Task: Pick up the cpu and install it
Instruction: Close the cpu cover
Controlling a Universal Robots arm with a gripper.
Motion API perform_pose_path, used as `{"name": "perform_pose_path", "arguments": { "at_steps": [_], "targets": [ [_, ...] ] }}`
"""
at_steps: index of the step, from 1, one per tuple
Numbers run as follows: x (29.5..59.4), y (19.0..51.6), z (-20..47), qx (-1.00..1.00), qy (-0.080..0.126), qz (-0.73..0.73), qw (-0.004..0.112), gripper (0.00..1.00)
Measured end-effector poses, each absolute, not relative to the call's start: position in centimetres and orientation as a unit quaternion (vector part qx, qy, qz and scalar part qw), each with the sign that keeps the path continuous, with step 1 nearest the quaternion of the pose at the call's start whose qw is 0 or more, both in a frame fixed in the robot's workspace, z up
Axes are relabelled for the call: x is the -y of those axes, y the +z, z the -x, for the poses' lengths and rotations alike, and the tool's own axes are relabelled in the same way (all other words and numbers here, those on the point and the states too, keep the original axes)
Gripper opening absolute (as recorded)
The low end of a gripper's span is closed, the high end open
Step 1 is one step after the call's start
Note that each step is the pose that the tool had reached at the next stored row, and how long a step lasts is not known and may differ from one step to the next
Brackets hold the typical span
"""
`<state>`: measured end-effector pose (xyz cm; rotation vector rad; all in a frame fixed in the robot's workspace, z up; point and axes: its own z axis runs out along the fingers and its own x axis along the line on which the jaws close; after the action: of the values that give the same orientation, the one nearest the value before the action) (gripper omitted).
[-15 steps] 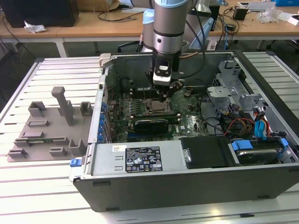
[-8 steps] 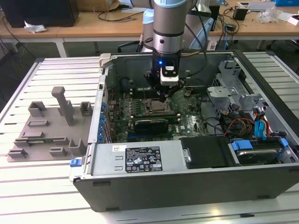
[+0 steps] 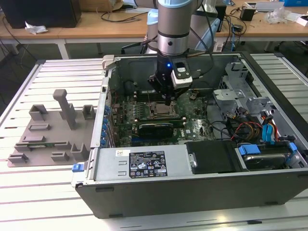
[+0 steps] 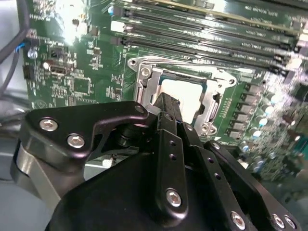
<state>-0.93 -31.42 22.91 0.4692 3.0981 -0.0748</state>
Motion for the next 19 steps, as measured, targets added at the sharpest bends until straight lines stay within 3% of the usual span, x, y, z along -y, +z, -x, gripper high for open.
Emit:
{"name": "perform_pose_path", "arguments": {
  "at_steps": [12, 19],
  "targets": [
    [31.42, 22.89, 0.93, -1.0, -0.023, 0.012, 0.007, 0.11],
    [31.5, 22.77, 1.17, -1.0, -0.023, 0.02, 0.008, 0.11]
  ]
}}
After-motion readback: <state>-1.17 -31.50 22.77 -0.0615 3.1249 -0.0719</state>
